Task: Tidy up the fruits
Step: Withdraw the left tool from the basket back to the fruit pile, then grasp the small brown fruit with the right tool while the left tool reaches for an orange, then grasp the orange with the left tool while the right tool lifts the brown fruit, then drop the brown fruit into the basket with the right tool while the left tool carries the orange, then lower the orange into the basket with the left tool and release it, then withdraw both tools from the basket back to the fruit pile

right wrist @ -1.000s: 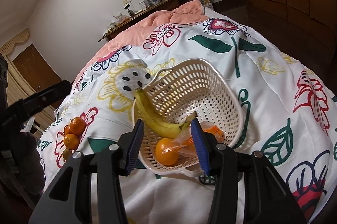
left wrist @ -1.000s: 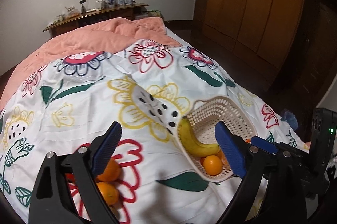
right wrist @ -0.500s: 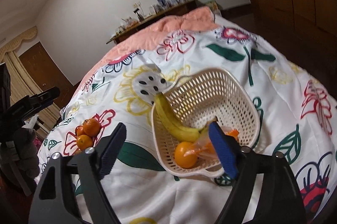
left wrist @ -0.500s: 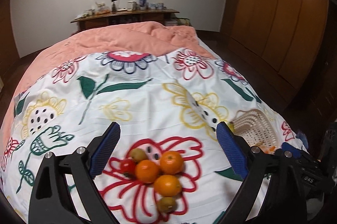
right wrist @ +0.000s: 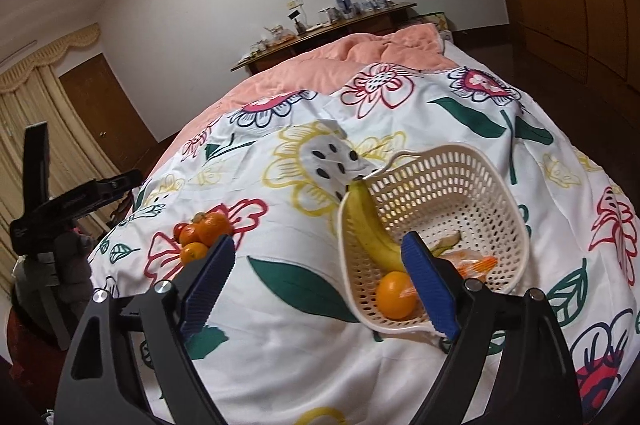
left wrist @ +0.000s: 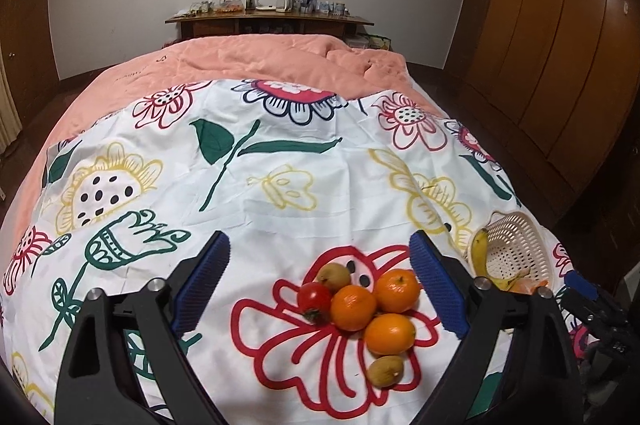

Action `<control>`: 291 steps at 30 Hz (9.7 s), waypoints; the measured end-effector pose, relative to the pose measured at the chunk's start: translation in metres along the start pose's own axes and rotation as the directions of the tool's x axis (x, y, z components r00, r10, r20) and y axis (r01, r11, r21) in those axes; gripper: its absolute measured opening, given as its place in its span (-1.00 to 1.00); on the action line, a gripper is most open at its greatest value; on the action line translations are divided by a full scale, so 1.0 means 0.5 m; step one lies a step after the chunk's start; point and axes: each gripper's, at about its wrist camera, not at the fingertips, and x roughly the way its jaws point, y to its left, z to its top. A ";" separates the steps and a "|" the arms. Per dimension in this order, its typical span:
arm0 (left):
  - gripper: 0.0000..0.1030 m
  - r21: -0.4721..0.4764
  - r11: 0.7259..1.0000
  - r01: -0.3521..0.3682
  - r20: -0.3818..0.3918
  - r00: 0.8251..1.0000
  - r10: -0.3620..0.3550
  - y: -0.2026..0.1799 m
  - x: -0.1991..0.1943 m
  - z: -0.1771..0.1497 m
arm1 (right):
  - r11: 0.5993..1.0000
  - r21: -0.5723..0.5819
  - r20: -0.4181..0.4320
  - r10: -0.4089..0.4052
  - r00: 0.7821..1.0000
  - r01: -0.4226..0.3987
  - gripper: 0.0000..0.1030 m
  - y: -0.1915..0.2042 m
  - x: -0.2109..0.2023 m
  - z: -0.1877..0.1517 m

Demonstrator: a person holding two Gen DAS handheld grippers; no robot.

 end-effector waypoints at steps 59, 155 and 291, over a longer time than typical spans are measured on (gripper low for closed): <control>0.31 -0.056 0.997 0.049 0.025 0.999 -0.048 0.073 -0.023 -0.062 | 0.894 -0.413 -0.473 -0.047 0.880 -0.174 -0.45 0.331 0.241 -0.079; -0.17 0.076 0.987 0.141 -0.193 0.973 -0.124 -0.131 0.053 -0.136 | 0.984 0.149 -0.120 -0.082 0.989 0.099 -0.43 -0.144 0.045 0.039; 0.34 -0.117 0.993 -0.012 -0.071 0.998 0.004 0.088 0.033 -0.048 | 0.910 -0.392 -0.353 -0.011 0.936 -0.137 0.17 0.227 0.275 0.032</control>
